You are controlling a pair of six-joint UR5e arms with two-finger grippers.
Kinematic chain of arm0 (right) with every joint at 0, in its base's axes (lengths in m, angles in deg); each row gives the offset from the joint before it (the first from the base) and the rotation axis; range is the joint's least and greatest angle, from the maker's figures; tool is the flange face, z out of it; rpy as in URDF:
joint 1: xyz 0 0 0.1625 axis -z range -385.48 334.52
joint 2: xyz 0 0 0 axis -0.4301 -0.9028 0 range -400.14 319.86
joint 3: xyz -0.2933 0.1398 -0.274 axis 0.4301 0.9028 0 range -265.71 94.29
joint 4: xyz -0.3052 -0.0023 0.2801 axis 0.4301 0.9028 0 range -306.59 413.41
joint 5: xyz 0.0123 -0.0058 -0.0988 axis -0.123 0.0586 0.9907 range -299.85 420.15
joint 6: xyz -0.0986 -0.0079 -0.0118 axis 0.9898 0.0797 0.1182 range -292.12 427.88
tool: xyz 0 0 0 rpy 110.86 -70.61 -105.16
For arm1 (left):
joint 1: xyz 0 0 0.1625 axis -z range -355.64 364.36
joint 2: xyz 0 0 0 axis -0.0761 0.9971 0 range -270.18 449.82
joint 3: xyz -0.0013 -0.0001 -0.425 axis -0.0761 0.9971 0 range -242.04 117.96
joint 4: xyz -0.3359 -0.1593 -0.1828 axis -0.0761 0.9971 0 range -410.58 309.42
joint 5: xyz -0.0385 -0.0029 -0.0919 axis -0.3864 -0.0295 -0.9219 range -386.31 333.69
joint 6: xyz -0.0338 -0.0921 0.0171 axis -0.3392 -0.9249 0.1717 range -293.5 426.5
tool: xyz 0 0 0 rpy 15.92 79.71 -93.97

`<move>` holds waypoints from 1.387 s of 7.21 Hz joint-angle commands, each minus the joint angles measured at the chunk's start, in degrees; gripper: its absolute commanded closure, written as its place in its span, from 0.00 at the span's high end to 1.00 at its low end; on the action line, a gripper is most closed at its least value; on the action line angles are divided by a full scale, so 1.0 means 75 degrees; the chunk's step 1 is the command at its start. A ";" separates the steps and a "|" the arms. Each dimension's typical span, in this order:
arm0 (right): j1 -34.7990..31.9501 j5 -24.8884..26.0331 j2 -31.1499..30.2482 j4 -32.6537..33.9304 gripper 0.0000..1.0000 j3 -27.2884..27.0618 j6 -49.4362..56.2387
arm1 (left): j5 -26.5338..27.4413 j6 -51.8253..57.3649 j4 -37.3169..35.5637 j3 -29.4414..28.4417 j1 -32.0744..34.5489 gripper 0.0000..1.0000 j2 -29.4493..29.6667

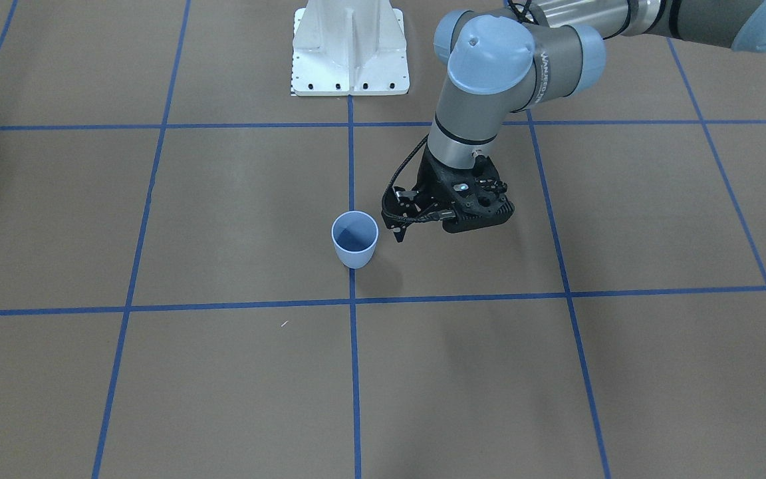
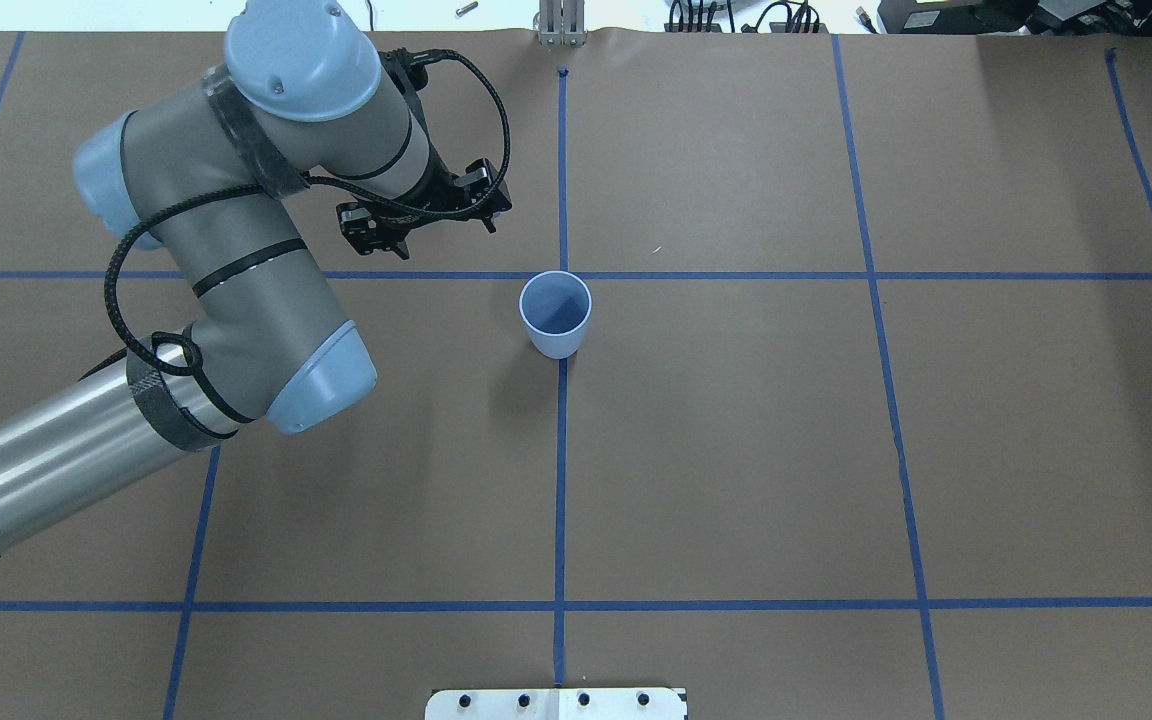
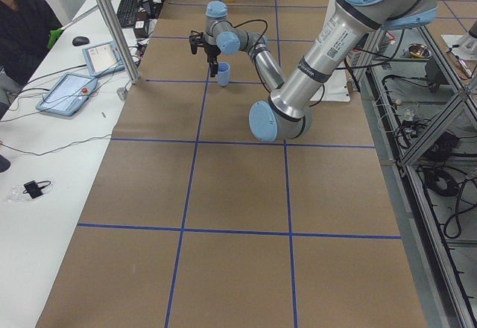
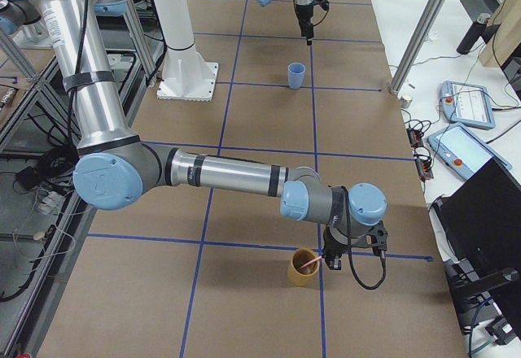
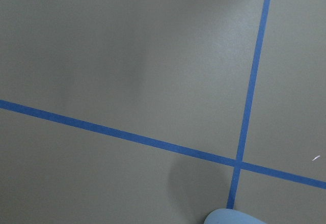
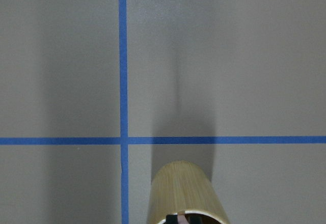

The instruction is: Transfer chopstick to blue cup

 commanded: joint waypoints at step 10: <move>-0.0609 -0.0503 -0.0581 0.2695 0.00 -0.2012 0.1111 | 0.0023 -0.0076 0.0000 0.0000 0.0000 0.99 -0.0010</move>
